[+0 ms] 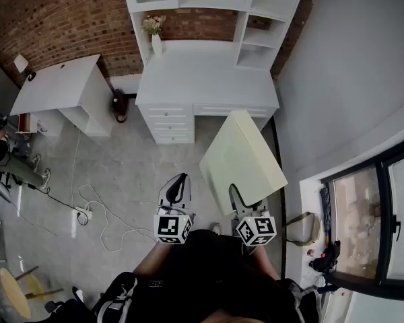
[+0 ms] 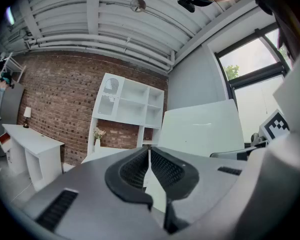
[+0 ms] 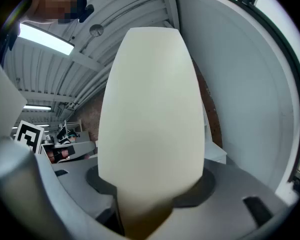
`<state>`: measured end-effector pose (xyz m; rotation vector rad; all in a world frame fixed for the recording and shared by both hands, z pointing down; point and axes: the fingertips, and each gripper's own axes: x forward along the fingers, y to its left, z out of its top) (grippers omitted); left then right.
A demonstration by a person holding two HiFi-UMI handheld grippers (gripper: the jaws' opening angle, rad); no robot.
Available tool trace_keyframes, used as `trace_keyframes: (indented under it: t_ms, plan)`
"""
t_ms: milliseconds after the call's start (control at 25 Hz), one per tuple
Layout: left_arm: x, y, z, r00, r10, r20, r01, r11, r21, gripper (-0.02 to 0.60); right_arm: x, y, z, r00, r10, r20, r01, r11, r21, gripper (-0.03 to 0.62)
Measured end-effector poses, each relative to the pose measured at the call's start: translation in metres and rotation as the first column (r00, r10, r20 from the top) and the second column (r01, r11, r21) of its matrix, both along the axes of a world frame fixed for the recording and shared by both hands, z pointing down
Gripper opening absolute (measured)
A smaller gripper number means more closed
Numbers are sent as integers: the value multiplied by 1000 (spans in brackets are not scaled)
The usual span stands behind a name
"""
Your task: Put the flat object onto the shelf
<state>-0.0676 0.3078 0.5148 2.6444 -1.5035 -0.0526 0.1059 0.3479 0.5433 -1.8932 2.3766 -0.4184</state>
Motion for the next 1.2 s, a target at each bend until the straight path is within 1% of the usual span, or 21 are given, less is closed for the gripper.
trace_keyframes:
  t_ms: [560,680,800,1040,1200]
  plan:
    - [5,9,1,1000,-11,3,11,1000,1,21,6,7,0,1000,-10,20,9,1000,9,279]
    - [9,10,2,1000,-13,4,13,1000,1,21,9,8,-1,999,-19,40,18,1000,13,279]
    - [18,10,4,1000,-13,8,13,1000,-2,21,17,8,1,998,-30,55,30,999,13,279]
    - [43,12,-1,1000,-15,24,15,1000,2,21,43,11,0,998,-59,9,59,998,13,279]
    - [64,10,-1,999,-34,22,34,999,-2,21,63,4,2,997,-77,33,76,997,19,279]
